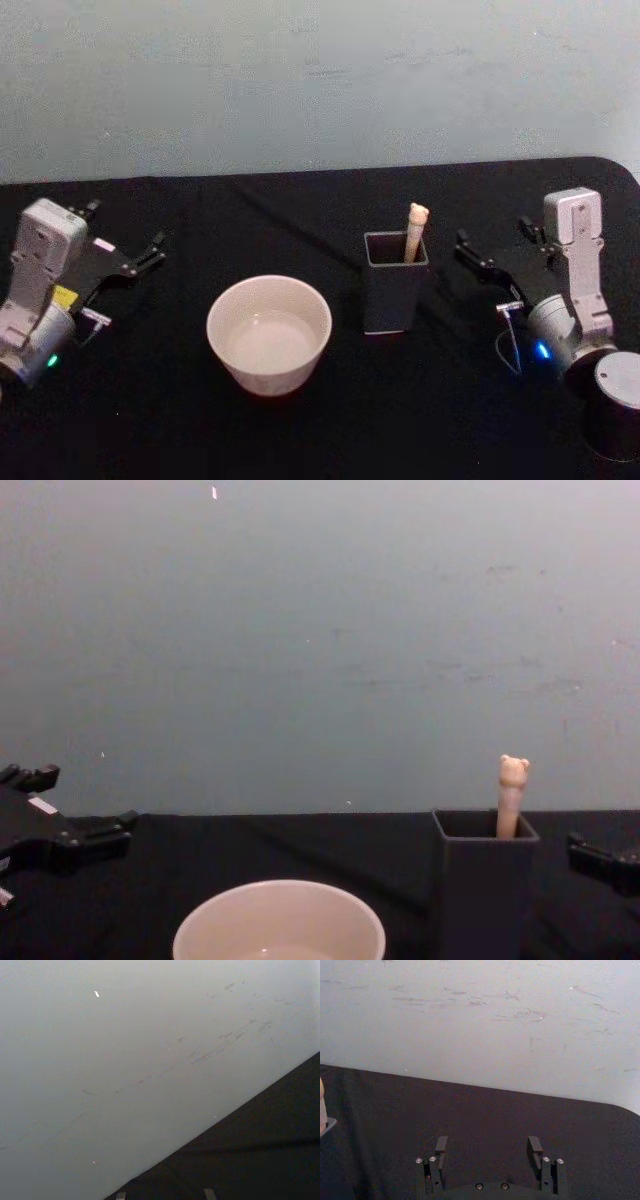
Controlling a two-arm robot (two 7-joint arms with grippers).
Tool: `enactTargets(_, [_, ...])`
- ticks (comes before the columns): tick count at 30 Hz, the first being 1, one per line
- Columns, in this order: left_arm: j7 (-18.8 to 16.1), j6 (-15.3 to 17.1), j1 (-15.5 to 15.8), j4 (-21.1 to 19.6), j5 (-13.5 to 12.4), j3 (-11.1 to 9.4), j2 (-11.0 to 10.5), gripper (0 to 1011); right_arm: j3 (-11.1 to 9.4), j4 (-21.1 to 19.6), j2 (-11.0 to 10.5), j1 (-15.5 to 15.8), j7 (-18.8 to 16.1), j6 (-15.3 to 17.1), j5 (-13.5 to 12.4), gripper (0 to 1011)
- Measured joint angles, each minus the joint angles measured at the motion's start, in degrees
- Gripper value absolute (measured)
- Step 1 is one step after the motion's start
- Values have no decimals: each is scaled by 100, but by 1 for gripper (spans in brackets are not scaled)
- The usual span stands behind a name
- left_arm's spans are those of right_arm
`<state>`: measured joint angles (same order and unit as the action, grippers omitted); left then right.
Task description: Pick up the stirring spoon with one hand, stir inside the cup, then place it back in its original position.
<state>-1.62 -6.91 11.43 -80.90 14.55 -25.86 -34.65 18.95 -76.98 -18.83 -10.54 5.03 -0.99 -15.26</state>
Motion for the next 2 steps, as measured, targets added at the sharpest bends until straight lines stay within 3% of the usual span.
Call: enactTargets(2, [0, 0, 0, 0, 0, 0, 0, 1001, 0, 0, 0, 0, 0, 0, 0, 1002])
